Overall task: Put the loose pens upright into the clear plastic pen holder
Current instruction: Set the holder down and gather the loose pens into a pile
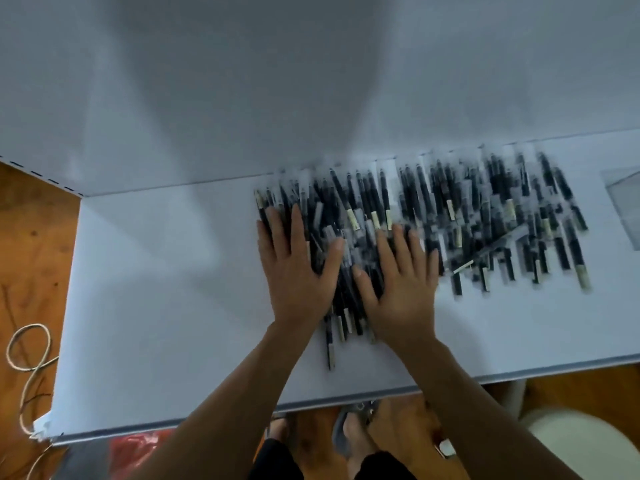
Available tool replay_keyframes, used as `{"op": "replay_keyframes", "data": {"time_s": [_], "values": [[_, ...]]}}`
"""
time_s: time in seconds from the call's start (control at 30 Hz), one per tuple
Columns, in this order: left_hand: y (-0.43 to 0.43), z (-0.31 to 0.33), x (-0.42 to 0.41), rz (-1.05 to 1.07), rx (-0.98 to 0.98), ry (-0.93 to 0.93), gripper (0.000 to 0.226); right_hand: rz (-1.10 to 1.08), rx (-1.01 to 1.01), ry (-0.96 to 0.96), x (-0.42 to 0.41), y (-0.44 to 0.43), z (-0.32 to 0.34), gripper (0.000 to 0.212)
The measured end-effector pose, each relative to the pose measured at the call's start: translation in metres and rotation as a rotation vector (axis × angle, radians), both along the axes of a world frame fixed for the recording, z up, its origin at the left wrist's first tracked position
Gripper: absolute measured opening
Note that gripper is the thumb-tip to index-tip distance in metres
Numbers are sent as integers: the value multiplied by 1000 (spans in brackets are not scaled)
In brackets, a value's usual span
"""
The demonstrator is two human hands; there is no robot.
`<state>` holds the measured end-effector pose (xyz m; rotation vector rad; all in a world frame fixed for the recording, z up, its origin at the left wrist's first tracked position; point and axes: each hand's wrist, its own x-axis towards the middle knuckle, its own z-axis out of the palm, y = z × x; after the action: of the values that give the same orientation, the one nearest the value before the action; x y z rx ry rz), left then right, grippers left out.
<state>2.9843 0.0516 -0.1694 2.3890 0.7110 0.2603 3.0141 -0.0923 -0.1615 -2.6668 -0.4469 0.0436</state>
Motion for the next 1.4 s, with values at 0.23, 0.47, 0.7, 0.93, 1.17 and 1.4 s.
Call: {"op": "replay_keyframes", "data": {"time_s": [0.23, 0.47, 0.7, 0.93, 1.17, 1.4], "values": [[-9, -4, 6, -32, 19, 10, 80, -37, 226, -82, 25, -36, 8, 48], [-50, 3, 36, -72, 22, -14, 77, 35, 156, -8, 36, -40, 13, 48], [-55, -2, 43, -50, 14, -31, 74, -312, 92, -100, 103, -121, 24, 57], [-65, -1, 49, -35, -28, -79, 74, -265, 37, 65, 119, -141, 4, 73], [-70, 1, 50, -65, -58, -68, 72, -323, 49, 7, 144, -172, 13, 65], [-84, 6, 53, -105, -69, -66, 71, -159, 327, 152, 120, -154, 1, 62]]}}
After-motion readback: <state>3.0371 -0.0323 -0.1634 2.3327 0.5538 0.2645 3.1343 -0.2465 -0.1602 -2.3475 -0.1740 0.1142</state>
